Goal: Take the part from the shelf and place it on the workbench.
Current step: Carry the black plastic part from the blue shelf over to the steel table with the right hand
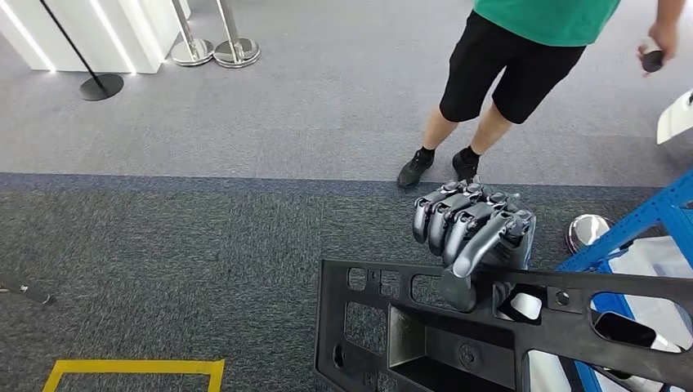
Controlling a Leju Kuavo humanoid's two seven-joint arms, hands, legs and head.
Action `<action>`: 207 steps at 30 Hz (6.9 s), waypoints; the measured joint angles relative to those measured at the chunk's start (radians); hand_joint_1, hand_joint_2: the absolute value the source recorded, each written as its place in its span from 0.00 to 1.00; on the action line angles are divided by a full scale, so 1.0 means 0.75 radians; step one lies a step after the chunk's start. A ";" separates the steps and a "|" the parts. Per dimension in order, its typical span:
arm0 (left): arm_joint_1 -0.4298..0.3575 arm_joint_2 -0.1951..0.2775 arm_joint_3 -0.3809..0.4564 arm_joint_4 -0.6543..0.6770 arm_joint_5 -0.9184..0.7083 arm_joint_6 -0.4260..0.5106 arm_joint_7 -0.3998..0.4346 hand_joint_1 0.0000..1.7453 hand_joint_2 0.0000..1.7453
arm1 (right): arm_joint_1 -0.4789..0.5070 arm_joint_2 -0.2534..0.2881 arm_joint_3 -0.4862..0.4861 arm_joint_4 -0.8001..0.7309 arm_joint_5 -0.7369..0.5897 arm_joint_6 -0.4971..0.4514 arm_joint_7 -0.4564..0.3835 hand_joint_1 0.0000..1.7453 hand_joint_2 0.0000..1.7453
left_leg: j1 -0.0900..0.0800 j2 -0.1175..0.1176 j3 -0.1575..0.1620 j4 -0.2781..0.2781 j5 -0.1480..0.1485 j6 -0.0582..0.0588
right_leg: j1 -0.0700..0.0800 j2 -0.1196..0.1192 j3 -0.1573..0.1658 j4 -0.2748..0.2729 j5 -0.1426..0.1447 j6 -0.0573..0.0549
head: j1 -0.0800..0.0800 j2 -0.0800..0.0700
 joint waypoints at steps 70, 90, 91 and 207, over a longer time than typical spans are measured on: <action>0.035 0.154 0.107 -0.030 0.072 0.157 -0.012 0.00 1.00 | 0.143 -0.051 -0.078 -0.026 -0.028 0.016 0.000 0.97 1.00 | 0.009 -0.147 0.007 0.015 -0.031 -0.032 | 0.002 0.103 0.110 -0.319 0.195 -0.029 | 0.000 0.000; 0.021 0.163 0.134 -0.030 0.084 0.133 -0.024 0.00 1.00 | 0.123 -0.051 -0.071 -0.040 -0.002 -0.001 0.000 0.97 1.00 | 0.014 0.035 0.019 -0.003 -0.029 -0.015 | -0.004 -0.054 0.107 -0.196 0.070 0.003 | 0.000 0.000; 0.017 0.163 0.135 -0.030 0.086 0.134 -0.020 0.00 1.00 | 0.124 -0.051 -0.071 -0.041 -0.007 0.004 0.000 0.97 1.00 | 0.013 0.020 0.017 -0.003 -0.027 -0.011 | -0.006 -0.019 0.058 -0.098 0.024 0.005 | 0.000 0.000; -0.001 0.122 0.166 -0.030 0.101 0.004 -0.143 0.00 1.00 | 0.178 0.102 -0.250 -0.060 -0.121 0.209 0.000 0.97 1.00 | 0.021 0.003 0.039 0.017 -0.068 -0.071 | 0.003 0.066 0.126 -0.332 0.192 -0.035 | 0.000 0.000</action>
